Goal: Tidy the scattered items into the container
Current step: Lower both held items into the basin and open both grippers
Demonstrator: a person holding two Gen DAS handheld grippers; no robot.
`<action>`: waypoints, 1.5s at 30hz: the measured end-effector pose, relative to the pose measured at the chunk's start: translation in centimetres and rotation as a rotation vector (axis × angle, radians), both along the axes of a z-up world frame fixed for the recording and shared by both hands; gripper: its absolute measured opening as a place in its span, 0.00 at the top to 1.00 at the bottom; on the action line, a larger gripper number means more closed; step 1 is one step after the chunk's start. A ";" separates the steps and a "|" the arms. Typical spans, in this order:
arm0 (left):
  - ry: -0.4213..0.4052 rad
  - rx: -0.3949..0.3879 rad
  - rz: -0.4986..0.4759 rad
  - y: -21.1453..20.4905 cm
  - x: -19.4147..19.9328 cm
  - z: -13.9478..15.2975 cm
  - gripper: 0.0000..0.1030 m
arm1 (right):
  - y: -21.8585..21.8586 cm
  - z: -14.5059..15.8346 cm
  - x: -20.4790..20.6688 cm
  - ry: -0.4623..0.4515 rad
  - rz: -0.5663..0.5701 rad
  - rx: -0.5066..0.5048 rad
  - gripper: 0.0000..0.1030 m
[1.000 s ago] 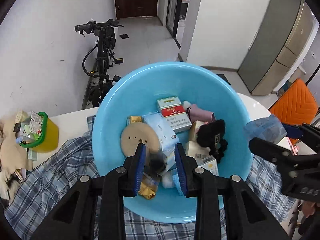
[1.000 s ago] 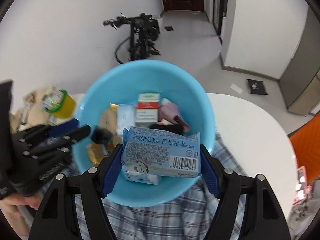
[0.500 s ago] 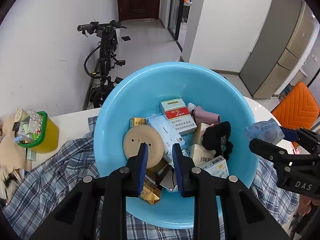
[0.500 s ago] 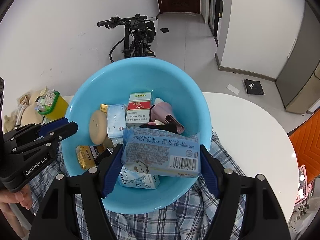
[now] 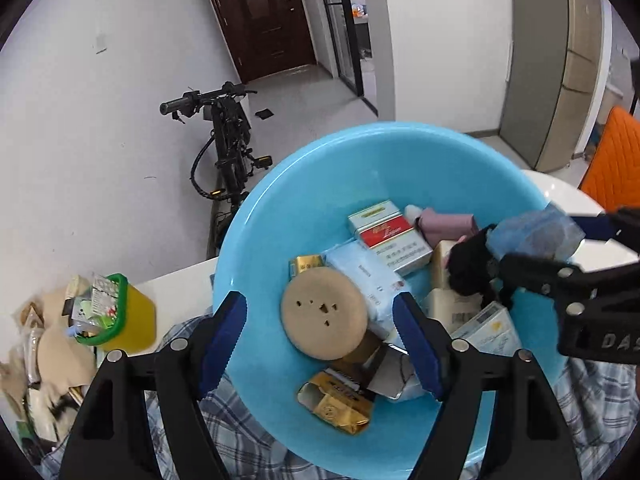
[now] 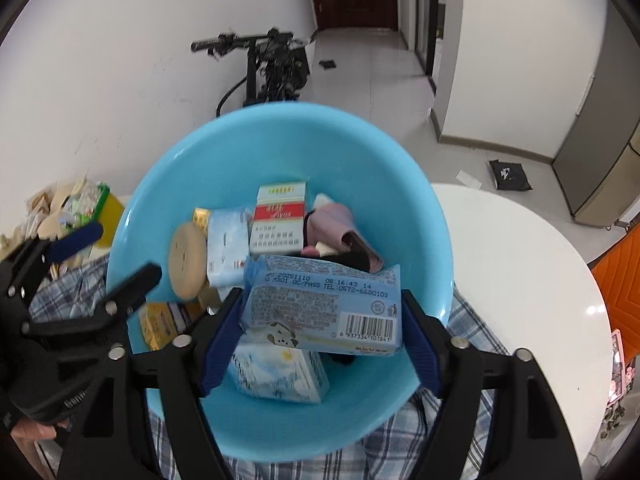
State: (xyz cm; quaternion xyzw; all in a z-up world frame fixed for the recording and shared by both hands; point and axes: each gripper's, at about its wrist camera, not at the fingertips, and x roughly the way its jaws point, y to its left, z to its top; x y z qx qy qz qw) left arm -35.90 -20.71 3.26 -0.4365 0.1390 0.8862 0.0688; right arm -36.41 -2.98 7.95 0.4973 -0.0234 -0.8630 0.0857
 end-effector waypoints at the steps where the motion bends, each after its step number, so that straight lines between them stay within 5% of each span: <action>1: 0.002 0.003 0.006 -0.1 -0.1 -0.1 0.25 | -0.1 0.0 0.0 0.004 -0.001 0.003 0.12; 13: 0.039 0.108 0.027 -1.3 0.3 -1.2 0.21 | 0.2 -0.3 0.2 0.049 -0.027 0.000 0.11; 19: 0.233 0.200 -0.039 -2.1 3.0 0.4 0.12 | 0.0 1.8 2.6 0.260 0.021 -0.010 0.10; 24: 0.298 0.236 -0.048 -2.7 4.0 1.1 0.07 | 0.2 4.1 5.6 0.510 -0.025 0.043 0.00; 36: 0.464 0.459 0.062 -5.6 8.7 4.0 0.00 | 0.9 5.5 9.5 0.640 -0.043 0.052 0.00; 40: 0.466 0.425 0.089 -5.5 10.6 4.3 0.00 | 0.3 5.6 11.2 0.657 -0.029 0.092 0.00; 45: 0.492 0.361 0.048 -5.3 13.7 4.6 0.00 | 1.1 6.2 14.1 0.647 -0.037 0.022 0.00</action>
